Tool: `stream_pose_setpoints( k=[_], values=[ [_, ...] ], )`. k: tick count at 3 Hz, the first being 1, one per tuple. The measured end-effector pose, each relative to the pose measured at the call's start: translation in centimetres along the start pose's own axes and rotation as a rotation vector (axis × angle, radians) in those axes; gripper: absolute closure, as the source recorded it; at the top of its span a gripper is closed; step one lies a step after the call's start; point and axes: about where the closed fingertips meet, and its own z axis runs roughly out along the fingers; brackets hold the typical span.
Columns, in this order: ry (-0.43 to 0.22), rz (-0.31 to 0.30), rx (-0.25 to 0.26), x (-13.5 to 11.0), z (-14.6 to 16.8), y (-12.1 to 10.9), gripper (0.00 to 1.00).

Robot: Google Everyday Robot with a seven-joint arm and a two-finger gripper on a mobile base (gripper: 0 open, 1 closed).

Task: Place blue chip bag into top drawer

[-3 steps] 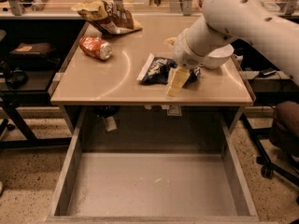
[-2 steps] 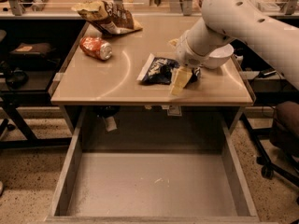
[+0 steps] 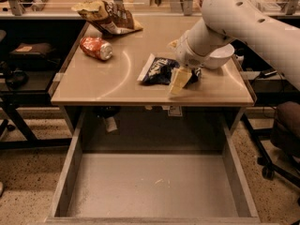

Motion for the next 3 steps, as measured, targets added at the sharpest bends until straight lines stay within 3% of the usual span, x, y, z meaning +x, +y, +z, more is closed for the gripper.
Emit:
stream_pose_setpoints(
  k=[3],
  values=[
    [0.000, 0.000, 0.000, 0.00, 0.01, 0.00, 0.81]
  ],
)
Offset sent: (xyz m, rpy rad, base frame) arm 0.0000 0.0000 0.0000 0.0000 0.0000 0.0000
